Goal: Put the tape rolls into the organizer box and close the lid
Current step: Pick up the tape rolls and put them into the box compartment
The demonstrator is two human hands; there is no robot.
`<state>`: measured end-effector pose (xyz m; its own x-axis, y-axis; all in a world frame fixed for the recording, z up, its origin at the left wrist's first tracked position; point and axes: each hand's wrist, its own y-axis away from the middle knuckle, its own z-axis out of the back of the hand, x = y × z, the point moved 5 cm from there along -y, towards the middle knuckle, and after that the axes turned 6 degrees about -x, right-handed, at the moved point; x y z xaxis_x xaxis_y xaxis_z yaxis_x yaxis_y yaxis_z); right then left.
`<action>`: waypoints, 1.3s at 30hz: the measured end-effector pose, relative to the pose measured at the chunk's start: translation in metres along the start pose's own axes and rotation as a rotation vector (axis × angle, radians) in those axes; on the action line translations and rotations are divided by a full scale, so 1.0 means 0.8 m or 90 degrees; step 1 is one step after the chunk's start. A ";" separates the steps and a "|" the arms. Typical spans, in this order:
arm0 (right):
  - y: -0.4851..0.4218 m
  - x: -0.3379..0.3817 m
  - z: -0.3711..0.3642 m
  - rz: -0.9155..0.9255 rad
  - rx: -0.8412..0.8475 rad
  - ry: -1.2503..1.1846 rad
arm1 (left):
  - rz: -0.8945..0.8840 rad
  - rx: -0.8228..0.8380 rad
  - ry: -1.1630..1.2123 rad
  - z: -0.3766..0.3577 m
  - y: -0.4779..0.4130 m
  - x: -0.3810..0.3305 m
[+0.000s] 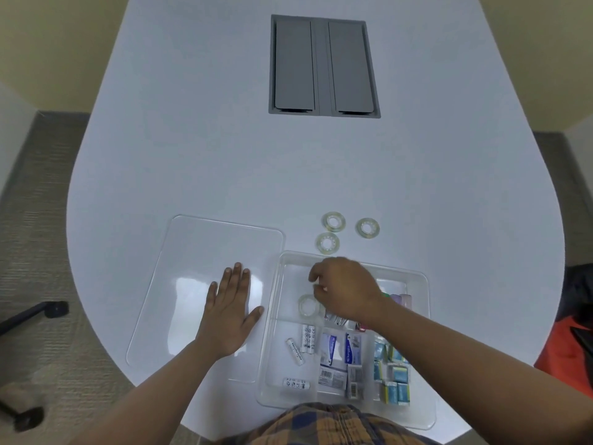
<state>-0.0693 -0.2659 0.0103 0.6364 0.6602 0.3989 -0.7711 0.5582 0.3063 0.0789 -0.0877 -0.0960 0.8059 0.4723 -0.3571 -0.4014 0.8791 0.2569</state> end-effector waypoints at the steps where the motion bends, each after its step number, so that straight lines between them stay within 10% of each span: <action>1: -0.006 -0.006 0.010 -0.012 -0.030 -0.008 | -0.001 -0.001 0.001 0.001 0.000 0.000; 18: -0.073 -0.105 0.015 -0.450 -0.045 -0.140 | 0.011 -0.056 0.034 0.013 0.001 -0.011; 29: -0.076 -0.104 0.014 -0.457 -0.091 -0.173 | 0.025 -0.071 0.064 0.019 -0.002 -0.012; 39: -0.040 -0.066 0.050 -0.318 -0.179 -0.257 | 0.041 -0.309 0.308 0.104 -0.007 -0.074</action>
<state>-0.0787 -0.3388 0.0138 0.8134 0.0825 0.5758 -0.3188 0.8912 0.3227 0.0697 -0.1259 -0.0018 0.5336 0.4008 -0.7447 -0.6826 0.7240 -0.0995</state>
